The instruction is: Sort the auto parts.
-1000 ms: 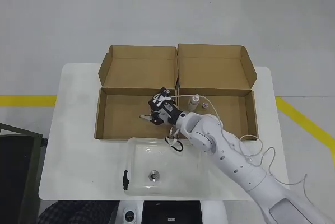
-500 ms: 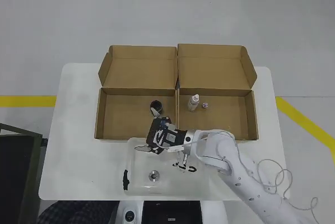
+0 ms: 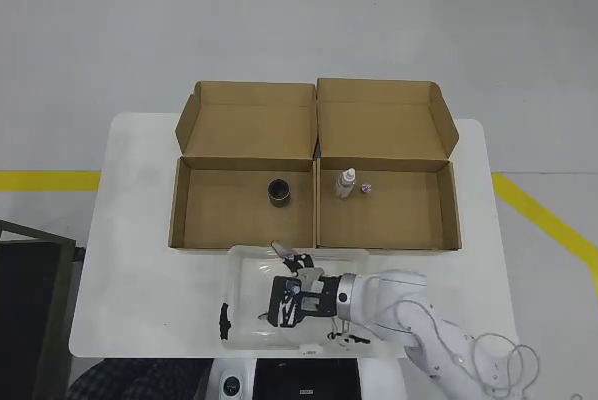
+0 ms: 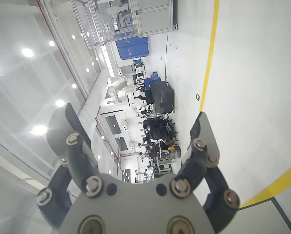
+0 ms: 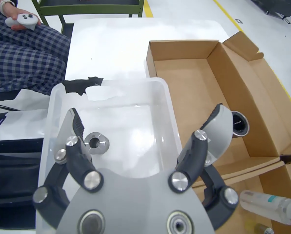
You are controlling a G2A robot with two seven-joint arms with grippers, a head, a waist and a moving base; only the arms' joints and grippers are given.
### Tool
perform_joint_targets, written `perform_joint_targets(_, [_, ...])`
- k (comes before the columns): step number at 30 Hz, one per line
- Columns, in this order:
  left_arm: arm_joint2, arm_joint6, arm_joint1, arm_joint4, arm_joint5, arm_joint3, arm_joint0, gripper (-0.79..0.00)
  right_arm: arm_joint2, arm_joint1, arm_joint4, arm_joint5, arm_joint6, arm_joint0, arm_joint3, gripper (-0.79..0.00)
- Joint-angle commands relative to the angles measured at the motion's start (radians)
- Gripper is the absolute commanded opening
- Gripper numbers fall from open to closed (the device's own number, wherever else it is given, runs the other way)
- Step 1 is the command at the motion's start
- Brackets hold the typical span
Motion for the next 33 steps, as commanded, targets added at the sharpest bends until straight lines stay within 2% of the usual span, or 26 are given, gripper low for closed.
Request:
perform_joint_targets(1, [0.0,0.0,0.0,0.0,0.0,0.0,0.0,0.0,-0.012,0.0,-0.014,0.003,-0.003,-0.001,0.015,0.0])
perform_joint_targets(14, [0.0,0.0,0.0,0.0,0.0,0.0,0.0,0.0,-0.039,0.009,-0.088,-0.024,0.033,-0.015,0.053,0.0])
perform_joint_targets(21, [0.0,0.0,0.0,0.0,0.0,0.0,0.0,0.0,-0.049,0.014,-0.111,-0.035,0.037,-0.028,0.071,-0.065])
perform_joint_targets(25, [0.0,0.0,0.0,0.0,0.0,0.0,0.0,0.0,-0.062,0.015,-0.153,-0.023,0.052,-0.023,0.082,-0.043])
perform_joint_targets(33, [0.0,0.0,0.0,0.0,0.0,0.0,0.0,0.0,-0.092,0.008,-0.14,-0.038,0.075,0.013,0.136,-0.089])
